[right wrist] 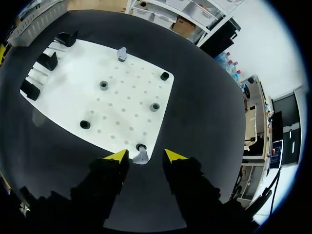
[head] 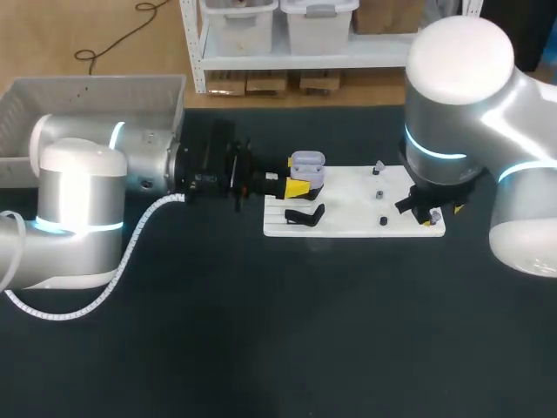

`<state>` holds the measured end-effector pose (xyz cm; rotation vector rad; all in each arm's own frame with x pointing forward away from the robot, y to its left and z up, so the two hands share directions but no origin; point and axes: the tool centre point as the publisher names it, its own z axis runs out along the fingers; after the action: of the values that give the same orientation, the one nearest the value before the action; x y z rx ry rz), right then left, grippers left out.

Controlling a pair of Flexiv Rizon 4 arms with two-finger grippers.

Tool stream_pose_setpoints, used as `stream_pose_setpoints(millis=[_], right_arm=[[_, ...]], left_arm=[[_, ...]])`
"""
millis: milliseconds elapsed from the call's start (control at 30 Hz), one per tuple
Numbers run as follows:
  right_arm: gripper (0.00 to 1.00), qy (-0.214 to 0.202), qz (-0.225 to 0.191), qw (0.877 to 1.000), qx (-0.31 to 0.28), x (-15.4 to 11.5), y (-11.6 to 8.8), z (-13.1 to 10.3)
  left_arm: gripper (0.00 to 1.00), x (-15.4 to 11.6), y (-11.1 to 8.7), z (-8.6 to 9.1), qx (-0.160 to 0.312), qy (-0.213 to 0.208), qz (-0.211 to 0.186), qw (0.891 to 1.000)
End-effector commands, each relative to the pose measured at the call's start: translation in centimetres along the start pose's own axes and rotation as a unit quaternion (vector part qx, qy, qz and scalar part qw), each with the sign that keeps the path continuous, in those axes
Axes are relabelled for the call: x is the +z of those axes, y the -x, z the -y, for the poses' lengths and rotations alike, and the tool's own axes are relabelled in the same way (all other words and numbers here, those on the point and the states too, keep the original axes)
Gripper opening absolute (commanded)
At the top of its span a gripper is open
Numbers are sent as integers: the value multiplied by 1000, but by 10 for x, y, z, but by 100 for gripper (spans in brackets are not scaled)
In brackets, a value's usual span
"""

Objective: Pick up each earbud case from the left stands, insert the matching earbuds, close the lid, and place the case in the box.

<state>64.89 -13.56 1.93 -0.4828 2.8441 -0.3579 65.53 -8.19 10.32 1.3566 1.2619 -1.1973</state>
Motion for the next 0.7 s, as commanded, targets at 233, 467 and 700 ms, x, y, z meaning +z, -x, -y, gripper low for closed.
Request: stream_pose_setpoints(millis=[233, 467, 700], right_arm=[[36, -1, 3, 1000, -3, 4, 0, -1], [36, -3, 4, 1000, -5, 5, 0, -1], [40, -5, 2, 1000, -12, 8, -2, -2]], left_arm=[[0, 0, 0, 1, 1, 2, 1, 1000], [0, 0, 0, 1, 1, 2, 1, 1000], [0, 0, 0, 1, 1, 2, 1, 1000]])
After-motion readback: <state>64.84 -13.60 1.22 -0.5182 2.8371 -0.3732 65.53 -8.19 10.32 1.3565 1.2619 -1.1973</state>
